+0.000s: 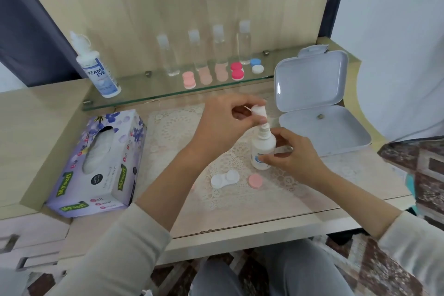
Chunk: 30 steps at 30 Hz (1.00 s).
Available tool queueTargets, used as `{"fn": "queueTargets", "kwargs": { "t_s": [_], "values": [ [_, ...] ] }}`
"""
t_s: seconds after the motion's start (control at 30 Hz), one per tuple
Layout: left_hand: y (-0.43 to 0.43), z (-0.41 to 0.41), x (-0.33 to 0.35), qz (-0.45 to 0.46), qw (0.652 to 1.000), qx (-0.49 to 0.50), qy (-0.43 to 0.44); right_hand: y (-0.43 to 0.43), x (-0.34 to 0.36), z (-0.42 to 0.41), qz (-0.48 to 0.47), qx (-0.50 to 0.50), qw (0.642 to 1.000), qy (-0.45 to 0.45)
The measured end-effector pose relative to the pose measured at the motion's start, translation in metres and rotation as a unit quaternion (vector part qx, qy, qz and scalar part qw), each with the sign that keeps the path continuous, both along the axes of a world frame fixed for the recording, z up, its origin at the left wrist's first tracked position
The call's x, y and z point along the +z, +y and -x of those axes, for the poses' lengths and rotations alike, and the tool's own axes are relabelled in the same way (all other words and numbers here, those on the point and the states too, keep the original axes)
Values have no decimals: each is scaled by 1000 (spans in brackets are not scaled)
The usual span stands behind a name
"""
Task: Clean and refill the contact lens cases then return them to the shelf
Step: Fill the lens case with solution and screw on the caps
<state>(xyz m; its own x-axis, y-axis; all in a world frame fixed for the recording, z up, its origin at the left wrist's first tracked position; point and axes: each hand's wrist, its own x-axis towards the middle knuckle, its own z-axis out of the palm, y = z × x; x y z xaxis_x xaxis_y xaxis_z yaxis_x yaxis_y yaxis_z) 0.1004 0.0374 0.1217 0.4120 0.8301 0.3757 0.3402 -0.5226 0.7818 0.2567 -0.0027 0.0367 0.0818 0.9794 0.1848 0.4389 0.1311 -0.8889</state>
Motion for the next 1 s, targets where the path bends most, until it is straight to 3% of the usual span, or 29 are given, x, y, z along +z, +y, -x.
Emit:
{"fn": "queueTargets", "kwargs": {
  "t_s": [0.23, 0.43, 0.6, 0.83, 1.0],
  "values": [
    [3, -10, -13, 6, 998, -17, 58, 2, -3, -2, 4, 6, 1000, 7],
    [5, -5, -6, 70, 985, -113, 108, 3, -5, -2, 5, 5, 1000, 1],
    [7, -10, -17, 10, 996, -9, 88, 2, -4, -2, 2, 10, 1000, -2],
    [9, -1, -18, 96, 987, -102, 81, 2, -3, -1, 5, 7, 1000, -16],
    [11, 24, -35, 107, 993, 1, 53, 2, 1, -1, 9, 1, 999, -48]
  ]
}}
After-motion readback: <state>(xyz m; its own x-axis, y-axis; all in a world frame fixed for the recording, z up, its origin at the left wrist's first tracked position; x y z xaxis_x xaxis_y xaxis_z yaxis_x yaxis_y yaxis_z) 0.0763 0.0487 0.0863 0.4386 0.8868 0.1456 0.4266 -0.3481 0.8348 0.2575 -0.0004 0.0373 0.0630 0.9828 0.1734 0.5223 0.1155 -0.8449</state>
